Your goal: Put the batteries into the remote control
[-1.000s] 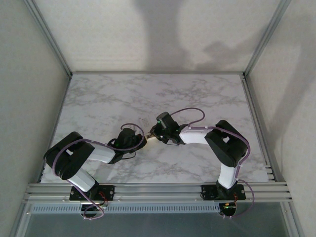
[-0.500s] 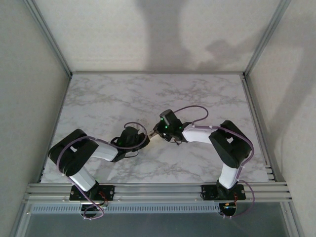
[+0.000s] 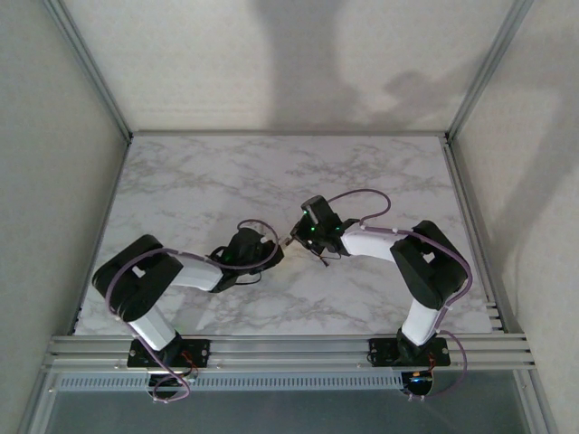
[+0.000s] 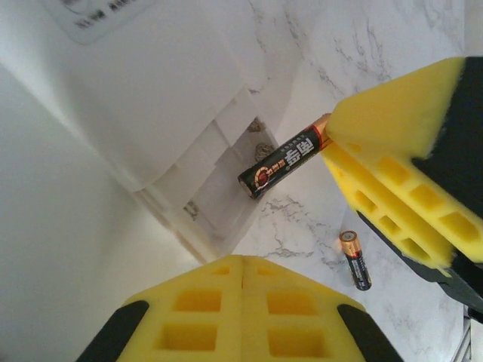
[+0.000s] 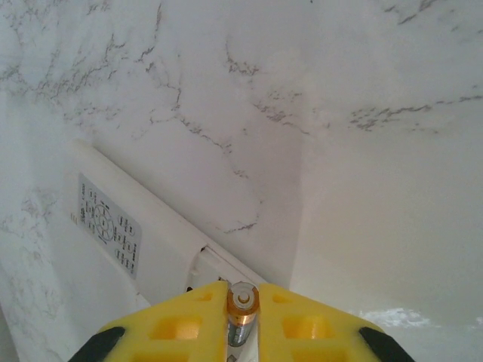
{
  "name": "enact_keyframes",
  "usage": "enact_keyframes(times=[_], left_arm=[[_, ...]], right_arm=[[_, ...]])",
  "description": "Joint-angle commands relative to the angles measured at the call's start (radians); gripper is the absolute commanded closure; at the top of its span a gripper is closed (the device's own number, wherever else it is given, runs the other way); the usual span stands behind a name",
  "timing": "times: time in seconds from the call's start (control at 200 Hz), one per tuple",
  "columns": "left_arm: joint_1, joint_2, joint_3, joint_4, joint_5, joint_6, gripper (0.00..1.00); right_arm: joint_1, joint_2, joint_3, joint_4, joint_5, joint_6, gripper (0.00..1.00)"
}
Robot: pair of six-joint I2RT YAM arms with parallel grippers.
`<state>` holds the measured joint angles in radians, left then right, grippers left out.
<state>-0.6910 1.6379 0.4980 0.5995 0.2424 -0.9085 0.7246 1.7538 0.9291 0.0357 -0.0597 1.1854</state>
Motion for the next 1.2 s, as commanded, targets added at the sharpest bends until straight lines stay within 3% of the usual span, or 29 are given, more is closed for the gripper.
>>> enact_keyframes(times=[0.0, 0.16, 0.315, 0.451, 0.866, 1.192], left_arm=[[0.037, -0.089, -0.041, -0.082, -0.086, 0.026, 1.00], [0.099, -0.135, -0.094, -0.087, -0.056, -0.006, 1.00], [0.104, -0.099, -0.096, 0.007, 0.039, -0.113, 1.00], [0.105, -0.108, -0.109, 0.029, 0.032, -0.155, 1.00], [0.104, 0.003, -0.116, 0.123, 0.129, -0.176, 1.00], [0.103, 0.032, -0.117, 0.155, 0.138, -0.176, 1.00]], right_arm=[[0.005, -0.010, 0.020, -0.033, 0.016, -0.011, 0.83], [0.016, -0.004, 0.045, -0.052, 0.038, -0.004, 0.83], [0.046, 0.000, 0.064, -0.067, 0.065, 0.009, 0.83], [0.054, 0.002, 0.081, -0.089, 0.081, 0.011, 0.83], [0.076, 0.054, 0.129, -0.128, 0.127, 0.034, 0.84], [0.085, 0.069, 0.133, -0.129, 0.140, 0.051, 0.84]])
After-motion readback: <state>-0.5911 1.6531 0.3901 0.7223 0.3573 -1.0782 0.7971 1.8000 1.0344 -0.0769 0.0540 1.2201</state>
